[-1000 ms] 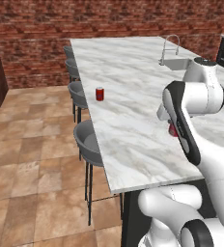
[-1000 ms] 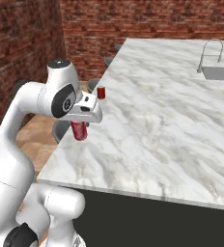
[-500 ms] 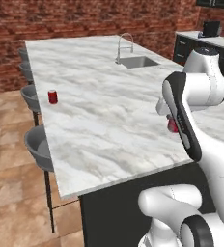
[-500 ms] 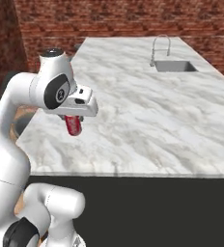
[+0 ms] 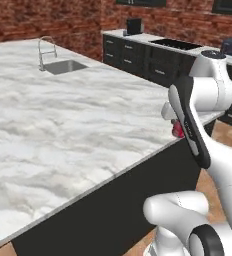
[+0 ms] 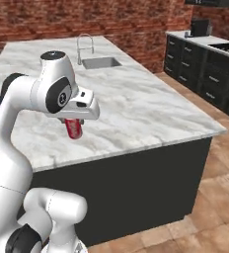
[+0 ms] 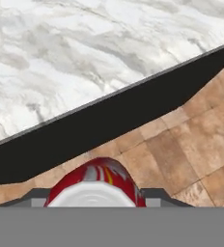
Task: Four empty soda cans are scattered around the kitchen. Gather all the cans and cluster them next to the stove for recycling.
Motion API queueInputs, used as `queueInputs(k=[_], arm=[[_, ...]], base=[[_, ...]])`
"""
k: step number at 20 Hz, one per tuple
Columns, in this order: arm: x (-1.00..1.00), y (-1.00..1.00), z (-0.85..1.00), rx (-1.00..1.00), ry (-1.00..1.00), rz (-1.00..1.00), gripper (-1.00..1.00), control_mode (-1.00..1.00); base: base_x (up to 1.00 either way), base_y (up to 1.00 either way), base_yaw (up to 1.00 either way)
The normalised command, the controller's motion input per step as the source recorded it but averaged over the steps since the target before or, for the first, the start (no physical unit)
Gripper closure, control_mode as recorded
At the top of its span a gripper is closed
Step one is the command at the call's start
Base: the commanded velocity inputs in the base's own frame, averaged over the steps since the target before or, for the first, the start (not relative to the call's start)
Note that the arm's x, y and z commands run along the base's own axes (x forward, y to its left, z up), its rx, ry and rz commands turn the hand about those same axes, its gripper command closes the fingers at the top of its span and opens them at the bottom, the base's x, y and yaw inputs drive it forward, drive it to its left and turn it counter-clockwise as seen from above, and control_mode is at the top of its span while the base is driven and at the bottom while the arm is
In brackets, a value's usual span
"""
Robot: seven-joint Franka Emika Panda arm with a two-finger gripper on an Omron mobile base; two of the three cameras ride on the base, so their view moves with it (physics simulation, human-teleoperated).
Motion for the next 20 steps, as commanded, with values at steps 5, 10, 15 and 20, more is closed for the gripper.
queueInputs(k=[5, 10, 15, 20], arm=[[0.0, 0.0, 0.0, 0.0, 0.0, 0.0, 1.0, 1.0], [0.0, 0.0, 0.0, 0.0, 0.0, 0.0, 1.0, 1.0], [0.0, 0.0, 0.0, 0.0, 0.0, 0.0, 1.0, 1.0], [0.0, 0.0, 0.0, 0.0, 0.0, 0.0, 1.0, 1.0]], base=[[-0.06, -0.51, -0.62], [0.04, -0.43, -0.55], [0.24, -0.56, -0.45], [0.48, -0.74, -0.4]])
